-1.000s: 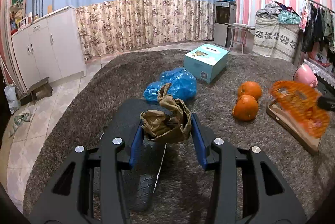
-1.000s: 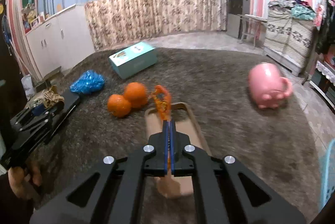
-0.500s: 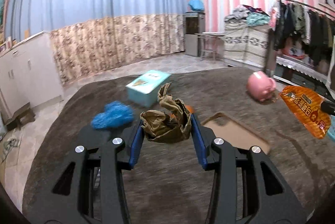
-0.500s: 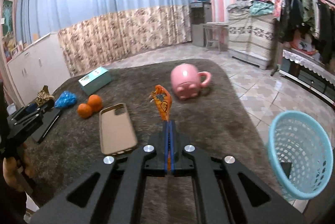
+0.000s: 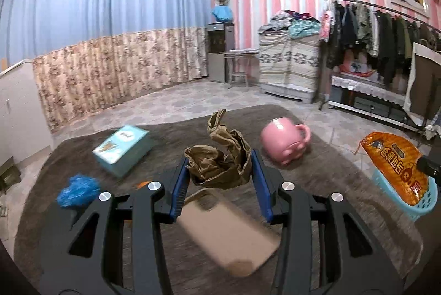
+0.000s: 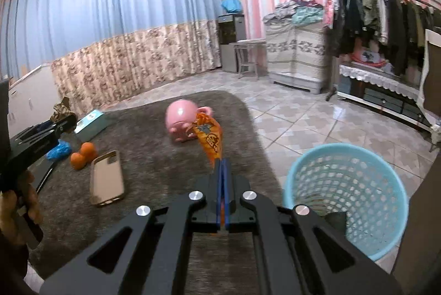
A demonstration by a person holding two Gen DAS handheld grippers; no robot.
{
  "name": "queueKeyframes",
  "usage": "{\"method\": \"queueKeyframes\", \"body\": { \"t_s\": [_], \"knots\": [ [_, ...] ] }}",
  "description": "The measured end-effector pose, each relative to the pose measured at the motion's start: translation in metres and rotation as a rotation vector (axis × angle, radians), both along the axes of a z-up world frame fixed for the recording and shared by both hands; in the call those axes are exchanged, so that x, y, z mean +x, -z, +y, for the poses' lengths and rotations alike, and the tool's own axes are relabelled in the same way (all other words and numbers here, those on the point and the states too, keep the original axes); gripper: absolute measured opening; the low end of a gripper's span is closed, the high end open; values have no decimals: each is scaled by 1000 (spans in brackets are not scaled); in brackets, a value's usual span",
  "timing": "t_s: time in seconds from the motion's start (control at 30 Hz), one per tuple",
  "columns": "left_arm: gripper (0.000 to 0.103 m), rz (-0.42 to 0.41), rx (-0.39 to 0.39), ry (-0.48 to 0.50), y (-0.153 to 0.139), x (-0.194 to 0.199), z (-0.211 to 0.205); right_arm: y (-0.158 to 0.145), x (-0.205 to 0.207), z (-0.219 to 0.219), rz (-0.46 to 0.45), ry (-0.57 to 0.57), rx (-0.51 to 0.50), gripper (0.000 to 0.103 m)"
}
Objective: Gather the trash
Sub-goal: 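Carry the paper bag and snack bag over the basket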
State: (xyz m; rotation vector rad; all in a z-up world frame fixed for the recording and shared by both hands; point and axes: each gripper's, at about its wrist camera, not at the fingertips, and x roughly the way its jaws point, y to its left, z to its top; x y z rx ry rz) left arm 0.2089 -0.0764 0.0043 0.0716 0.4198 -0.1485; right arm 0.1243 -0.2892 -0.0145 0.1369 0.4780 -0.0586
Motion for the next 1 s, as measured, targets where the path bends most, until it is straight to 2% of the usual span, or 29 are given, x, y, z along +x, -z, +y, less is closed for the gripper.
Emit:
{"method": "queueKeyframes", "body": {
  "t_s": [0.13,0.33,0.77,1.0],
  "knots": [
    [42,21,-1,57,3,11,-33,1,-9,-32,-7,69,11,2],
    [42,1,1,130,-1,11,-82,7,-17,-79,1,175,33,2],
    [42,-3,12,307,-6,5,-189,22,-29,-139,40,328,62,2],
    [42,45,24,441,12,-1,-242,38,-18,-164,97,368,107,2]
  ]
}}
